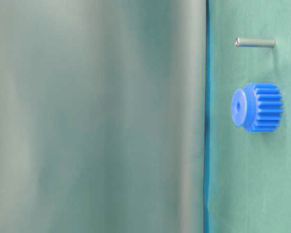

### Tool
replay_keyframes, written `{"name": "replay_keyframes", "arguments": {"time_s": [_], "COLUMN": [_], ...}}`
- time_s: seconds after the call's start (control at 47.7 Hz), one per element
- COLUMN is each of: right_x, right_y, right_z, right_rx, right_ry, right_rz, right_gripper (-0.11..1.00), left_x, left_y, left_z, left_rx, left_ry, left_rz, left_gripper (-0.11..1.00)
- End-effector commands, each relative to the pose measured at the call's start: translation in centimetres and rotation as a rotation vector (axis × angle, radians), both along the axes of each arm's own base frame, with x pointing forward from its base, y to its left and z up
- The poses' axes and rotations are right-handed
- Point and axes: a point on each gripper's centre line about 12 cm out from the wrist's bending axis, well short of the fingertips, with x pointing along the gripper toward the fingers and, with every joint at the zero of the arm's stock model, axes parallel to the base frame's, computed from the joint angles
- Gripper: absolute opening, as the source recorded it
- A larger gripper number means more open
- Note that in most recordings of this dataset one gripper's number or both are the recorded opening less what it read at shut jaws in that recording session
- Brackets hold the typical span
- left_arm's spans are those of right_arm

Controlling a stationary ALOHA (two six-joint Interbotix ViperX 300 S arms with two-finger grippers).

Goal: Insert the shaft placed at a random location into the center hole of the small gear at another random location.
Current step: 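Move the right gripper left toward the silver shaft beside the gear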

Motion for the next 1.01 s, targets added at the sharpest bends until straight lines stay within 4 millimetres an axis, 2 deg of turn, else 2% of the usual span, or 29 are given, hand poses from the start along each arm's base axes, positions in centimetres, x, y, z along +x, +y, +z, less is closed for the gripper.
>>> {"name": "replay_keyframes", "arguments": {"time_s": [0.0,0.21,0.566,0.629,0.817,0.859,0.985], "right_x": [0.2,1.5,4.8,5.4,7.6,8.0,8.9], "right_y": [-0.1,-1.2,-5.2,-5.6,-6.4,-6.5,-6.9], "right_z": [0.5,-1.6,-8.1,-9.2,-12.6,-13.4,-15.4], "right_rx": [-0.021,-0.034,0.024,0.036,0.052,0.056,0.085], "right_ry": [-0.009,0.067,0.214,0.237,0.307,0.322,0.354], "right_rz": [-0.006,-0.059,-0.209,-0.225,-0.241,-0.244,-0.262], "right_gripper": [-0.01,-0.01,0.01,0.13,0.70,0.73,0.65], "left_x": [0.4,0.4,0.3,0.3,0.3,0.3,0.2], "left_y": [0.1,0.2,0.8,0.8,0.9,1.0,1.0], "left_z": [0.6,0.5,0.1,0.0,-0.2,-0.2,-0.4], "left_rx": [-0.016,-0.019,-0.021,-0.021,-0.021,-0.022,-0.022], "left_ry": [-0.011,-0.008,0.001,0.004,0.007,0.009,0.013], "left_rz": [0.006,0.010,0.041,0.044,0.049,0.051,0.054], "left_gripper": [-0.01,-0.01,-0.01,-0.01,-0.01,-0.01,-0.01]}}
